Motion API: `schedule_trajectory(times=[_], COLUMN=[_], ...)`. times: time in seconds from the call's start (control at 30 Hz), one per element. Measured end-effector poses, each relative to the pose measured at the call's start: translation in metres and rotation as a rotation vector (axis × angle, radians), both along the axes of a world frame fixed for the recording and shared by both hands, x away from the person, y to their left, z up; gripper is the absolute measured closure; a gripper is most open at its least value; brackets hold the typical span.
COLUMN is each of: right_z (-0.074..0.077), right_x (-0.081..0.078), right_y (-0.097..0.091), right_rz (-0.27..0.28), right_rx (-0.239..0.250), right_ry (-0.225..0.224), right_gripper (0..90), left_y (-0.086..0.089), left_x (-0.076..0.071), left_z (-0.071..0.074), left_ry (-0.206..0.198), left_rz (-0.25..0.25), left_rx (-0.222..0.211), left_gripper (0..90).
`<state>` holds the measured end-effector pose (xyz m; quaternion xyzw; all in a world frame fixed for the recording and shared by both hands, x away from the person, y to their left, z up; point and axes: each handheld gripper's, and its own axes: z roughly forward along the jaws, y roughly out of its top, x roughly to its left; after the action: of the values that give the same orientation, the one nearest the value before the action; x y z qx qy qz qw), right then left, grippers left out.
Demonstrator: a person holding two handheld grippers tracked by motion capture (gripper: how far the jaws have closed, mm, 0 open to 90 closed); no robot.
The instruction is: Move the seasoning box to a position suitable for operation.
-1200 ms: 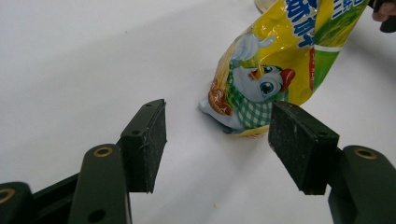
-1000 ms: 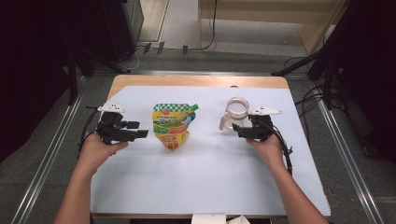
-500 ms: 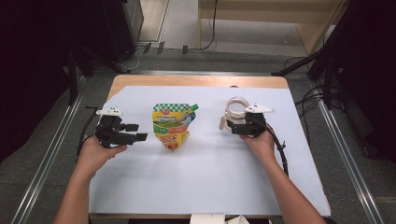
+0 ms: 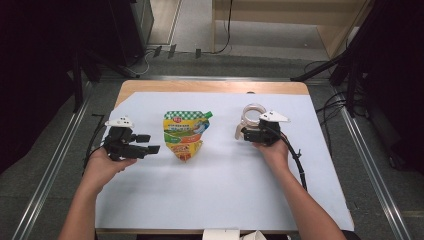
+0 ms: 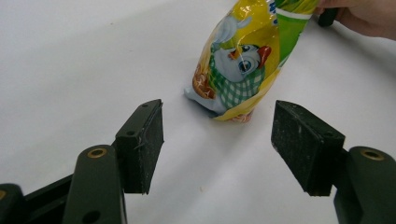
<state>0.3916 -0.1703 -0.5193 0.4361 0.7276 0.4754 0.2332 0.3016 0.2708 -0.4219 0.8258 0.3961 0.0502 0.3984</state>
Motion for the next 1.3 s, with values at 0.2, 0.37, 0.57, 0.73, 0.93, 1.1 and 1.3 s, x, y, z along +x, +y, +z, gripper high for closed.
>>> schedule_trajectory(times=[0.2, 0.37, 0.57, 0.73, 0.93, 1.1, 1.3], right_z=[0.002, 0.006, 0.021, 0.029, 0.035, 0.035, 0.034], right_x=[0.0, -0.001, -0.014, -0.033, -0.056, -0.078, -0.094], right_y=[0.001, 0.001, 0.001, 0.005, 0.009, 0.012, 0.019], right_rz=[-0.006, -0.004, 0.033, 0.09, 0.137, 0.176, 0.209], right_rx=[-0.009, 0.007, 0.036, 0.009, 0.012, 0.003, 0.01], right_ry=[0.008, 0.022, 0.048, 0.047, 0.047, 0.051, 0.064], right_gripper=[12.1, 12.1, 12.1, 12.1, 12.2, 12.1, 12.2], left_y=[-0.001, -0.001, -0.002, -0.008, -0.024, -0.043, -0.073], left_x=[-0.003, -0.005, -0.011, -0.019, -0.025, -0.028, -0.027], left_z=[0.005, 0.011, 0.029, 0.047, 0.056, 0.057, 0.05], left_ry=[0.004, 0.003, 0.004, -0.033, -0.047, -0.078, -0.055], left_rz=[-0.006, -0.016, -0.007, -0.04, -0.107, -0.184, -0.257], left_rx=[0.0, -0.002, 0.007, -0.017, -0.03, -0.039, -0.055], left_gripper=[35.8, 36.2, 39.8, 42.7, 46.6, 52.1, 57.5])
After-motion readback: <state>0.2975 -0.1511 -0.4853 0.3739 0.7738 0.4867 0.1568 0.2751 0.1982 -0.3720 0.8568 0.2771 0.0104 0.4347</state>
